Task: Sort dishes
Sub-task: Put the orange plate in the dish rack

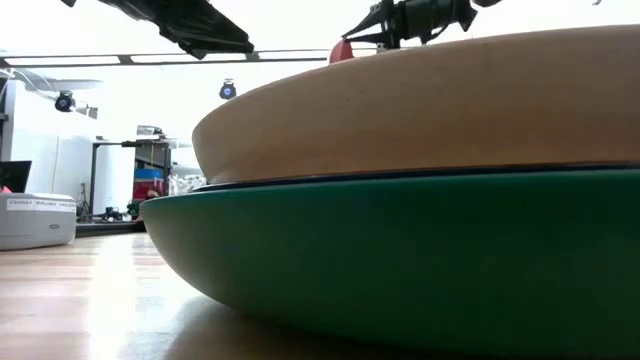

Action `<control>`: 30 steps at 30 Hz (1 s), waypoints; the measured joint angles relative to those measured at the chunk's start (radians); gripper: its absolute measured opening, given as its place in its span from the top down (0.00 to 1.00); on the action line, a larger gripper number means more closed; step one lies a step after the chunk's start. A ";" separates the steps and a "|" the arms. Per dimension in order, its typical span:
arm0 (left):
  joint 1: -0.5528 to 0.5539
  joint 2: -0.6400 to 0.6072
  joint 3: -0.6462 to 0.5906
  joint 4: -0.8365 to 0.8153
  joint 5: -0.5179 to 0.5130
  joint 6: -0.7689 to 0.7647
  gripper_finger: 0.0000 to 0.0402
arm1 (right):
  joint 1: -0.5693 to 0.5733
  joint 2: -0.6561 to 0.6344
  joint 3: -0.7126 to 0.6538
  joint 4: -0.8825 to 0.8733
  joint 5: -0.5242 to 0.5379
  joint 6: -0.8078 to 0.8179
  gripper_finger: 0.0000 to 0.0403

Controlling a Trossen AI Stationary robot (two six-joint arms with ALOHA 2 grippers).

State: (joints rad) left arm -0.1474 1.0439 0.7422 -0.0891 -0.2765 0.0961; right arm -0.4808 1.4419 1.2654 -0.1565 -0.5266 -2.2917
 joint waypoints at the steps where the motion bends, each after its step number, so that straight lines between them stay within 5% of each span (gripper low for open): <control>1: 0.000 0.000 0.000 -0.008 -0.003 0.000 0.61 | -0.006 0.007 -0.007 0.023 -0.001 -0.004 1.00; 30: 0.000 0.024 0.000 -0.066 -0.082 -0.009 0.61 | -0.055 0.144 -0.040 0.003 -0.085 -0.085 1.00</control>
State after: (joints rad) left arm -0.1473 1.0679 0.7422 -0.1547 -0.3584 0.0875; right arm -0.5362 1.5856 1.2259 -0.1532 -0.6117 -2.3764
